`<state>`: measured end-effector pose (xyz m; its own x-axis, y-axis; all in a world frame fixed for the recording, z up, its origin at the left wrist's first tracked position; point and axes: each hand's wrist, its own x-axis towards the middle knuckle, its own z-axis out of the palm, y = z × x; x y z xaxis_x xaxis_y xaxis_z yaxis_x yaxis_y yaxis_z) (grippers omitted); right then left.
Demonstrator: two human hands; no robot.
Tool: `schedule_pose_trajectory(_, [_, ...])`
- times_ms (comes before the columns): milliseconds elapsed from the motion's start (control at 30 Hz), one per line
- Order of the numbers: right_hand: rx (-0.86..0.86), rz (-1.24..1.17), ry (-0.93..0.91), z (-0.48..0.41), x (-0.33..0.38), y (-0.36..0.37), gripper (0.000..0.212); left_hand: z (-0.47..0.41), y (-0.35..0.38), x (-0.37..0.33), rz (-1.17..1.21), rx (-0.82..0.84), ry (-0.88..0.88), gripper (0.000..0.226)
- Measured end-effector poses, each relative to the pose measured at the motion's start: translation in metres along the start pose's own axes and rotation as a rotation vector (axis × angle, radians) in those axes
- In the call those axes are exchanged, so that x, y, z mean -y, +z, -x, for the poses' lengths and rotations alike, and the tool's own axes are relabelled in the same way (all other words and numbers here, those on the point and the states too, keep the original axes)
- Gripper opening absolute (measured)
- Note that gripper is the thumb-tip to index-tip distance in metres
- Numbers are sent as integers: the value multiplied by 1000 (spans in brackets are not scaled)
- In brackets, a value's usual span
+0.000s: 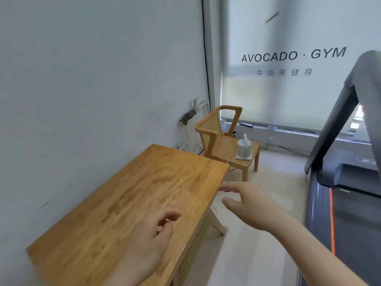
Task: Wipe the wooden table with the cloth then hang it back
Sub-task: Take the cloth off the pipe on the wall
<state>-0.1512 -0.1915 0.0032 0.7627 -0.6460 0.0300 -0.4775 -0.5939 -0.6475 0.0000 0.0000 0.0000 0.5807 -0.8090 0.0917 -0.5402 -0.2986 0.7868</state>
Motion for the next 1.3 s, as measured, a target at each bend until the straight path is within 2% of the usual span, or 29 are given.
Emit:
schedule_pose_trajectory(200, [103, -315, 219, -45, -43, 18, 36, -38, 57, -2, 25, -32, -111, 50])
schedule_pose_trajectory(300, [120, -593, 349, -79, -60, 22, 38, -75, 82, 0, 42, 18, -132, 41])
schedule_pose_trajectory(400, [158, -970, 517, -116, -74, 19, 33, -121, 113, 3, 124, 81, -216, 35])
schedule_pose_trajectory(533, [54, -1284, 675, -179, -114, 14, 42, -196, 154, 16, 263, 105, -347, 33])
schedule_pose_trajectory(633, [-40, -1445, 792, -228, -147, 5, 44, -258, 177, 15, 398, 58, -457, 30])
schedule_pose_trajectory(800, [-146, -1581, 859, -308, -192, -16, 42, -346, 193, 11, 721, -72, -596, 25])
schedule_pose_trajectory(933, [-181, -1654, 800, -364, -215, -37, 42, -408, 204, 3, 779, -153, -604, 25])
schedule_pose_trajectory(1100, [-217, -1771, 796, -434, -247, -66, 43, -493, 223, -14, 964, -168, -633, 22])
schedule_pose_trajectory(1233, [-211, -1815, 801, -500, -284, -82, 36, -564, 253, -19, 737, -219, -591, 31])
schedule_pose_trajectory(1300, [-128, -1720, 790, -540, -304, -94, 29, -602, 272, -24, 664, -267, -570, 32])
